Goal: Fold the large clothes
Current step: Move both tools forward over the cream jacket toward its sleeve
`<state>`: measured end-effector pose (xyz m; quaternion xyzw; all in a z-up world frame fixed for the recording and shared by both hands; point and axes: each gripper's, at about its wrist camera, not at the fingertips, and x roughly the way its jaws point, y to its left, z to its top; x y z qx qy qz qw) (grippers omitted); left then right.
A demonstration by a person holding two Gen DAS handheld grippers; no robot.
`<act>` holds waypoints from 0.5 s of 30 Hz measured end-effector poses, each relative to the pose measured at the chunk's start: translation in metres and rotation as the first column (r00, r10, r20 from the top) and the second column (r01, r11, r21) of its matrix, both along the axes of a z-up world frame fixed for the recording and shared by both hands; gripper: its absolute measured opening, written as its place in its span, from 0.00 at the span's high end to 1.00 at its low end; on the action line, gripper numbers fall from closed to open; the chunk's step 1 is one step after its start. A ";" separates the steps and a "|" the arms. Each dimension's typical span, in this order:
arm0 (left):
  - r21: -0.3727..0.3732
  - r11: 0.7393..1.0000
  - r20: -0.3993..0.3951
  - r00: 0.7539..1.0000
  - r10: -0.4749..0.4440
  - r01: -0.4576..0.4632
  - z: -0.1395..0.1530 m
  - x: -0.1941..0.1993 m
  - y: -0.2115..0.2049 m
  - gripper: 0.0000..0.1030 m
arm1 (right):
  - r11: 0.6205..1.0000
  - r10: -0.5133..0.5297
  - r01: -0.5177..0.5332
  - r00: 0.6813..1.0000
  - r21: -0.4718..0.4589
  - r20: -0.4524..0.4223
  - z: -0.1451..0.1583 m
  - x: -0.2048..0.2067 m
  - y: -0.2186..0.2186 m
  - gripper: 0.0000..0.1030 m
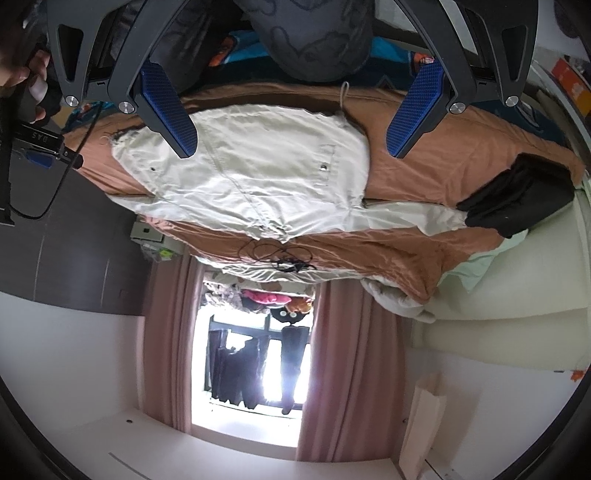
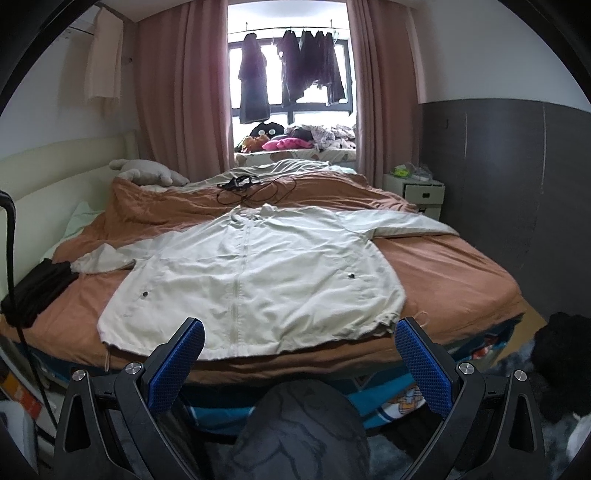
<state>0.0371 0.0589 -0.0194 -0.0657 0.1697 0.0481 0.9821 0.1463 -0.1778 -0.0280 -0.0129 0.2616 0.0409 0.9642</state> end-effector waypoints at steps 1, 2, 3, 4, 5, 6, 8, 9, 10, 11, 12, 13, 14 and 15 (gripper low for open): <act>0.001 1.000 -0.005 1.000 0.005 -0.005 -0.001 0.006 0.003 0.00 | 1.000 0.002 -0.002 1.000 0.002 -0.004 -0.001 0.004 0.003 0.00; 0.000 1.000 -0.009 1.000 0.009 -0.009 -0.002 0.010 0.005 0.00 | 1.000 0.005 -0.005 1.000 0.003 -0.010 -0.004 0.010 0.005 0.00; -0.001 1.000 -0.016 1.000 0.012 -0.012 -0.003 0.015 0.007 0.00 | 1.000 0.005 -0.005 1.000 0.000 -0.016 -0.006 0.017 0.008 0.00; -0.005 1.000 -0.026 1.000 0.016 -0.017 -0.005 0.020 0.010 0.00 | 1.000 0.005 -0.005 1.000 -0.003 -0.021 -0.008 0.022 0.010 0.00; -0.010 1.000 -0.036 0.999 0.018 -0.019 -0.007 0.026 0.014 0.00 | 1.000 0.004 -0.004 1.000 -0.005 -0.025 -0.010 0.027 0.012 0.00; -0.014 1.000 -0.046 0.999 0.022 -0.023 -0.008 0.032 0.017 0.00 | 1.000 0.002 -0.002 1.000 -0.005 -0.030 -0.012 0.032 0.014 0.00; -0.015 0.999 -0.064 0.997 0.029 -0.030 -0.012 0.043 0.023 0.00 | 1.000 0.008 -0.008 0.999 0.010 -0.045 -0.017 0.046 0.017 0.00; -0.015 0.999 -0.074 0.997 0.034 -0.036 -0.014 0.049 0.026 0.00 | 1.000 0.010 -0.010 0.999 0.013 -0.052 -0.019 0.051 0.018 0.00; -0.015 0.999 -0.083 0.996 0.040 -0.041 -0.015 0.054 0.029 0.00 | 1.000 0.013 -0.013 0.998 0.011 -0.056 -0.021 0.057 0.020 0.00; -0.016 0.999 -0.093 0.995 0.041 -0.043 -0.017 0.061 0.034 0.00 | 1.000 0.014 -0.014 0.998 0.002 -0.060 -0.023 0.064 0.024 0.00; -0.018 0.999 -0.101 0.994 0.041 -0.043 -0.018 0.067 0.038 0.00 | 1.000 0.016 -0.017 0.998 -0.007 -0.066 -0.025 0.071 0.028 0.00; -0.024 0.999 -0.110 0.993 0.043 -0.046 -0.019 0.072 0.042 0.00 | 1.000 0.018 -0.018 0.997 -0.008 -0.071 -0.026 0.076 0.030 0.00; -0.040 0.998 -0.119 0.992 0.045 -0.050 -0.020 0.078 0.049 0.00 | 1.000 0.018 -0.018 0.996 -0.004 -0.084 -0.028 0.086 0.034 0.00; -0.062 0.997 -0.125 0.991 0.045 -0.053 -0.021 0.082 0.056 0.00 | 1.000 0.019 -0.019 0.995 0.002 -0.094 -0.029 0.091 0.035 0.00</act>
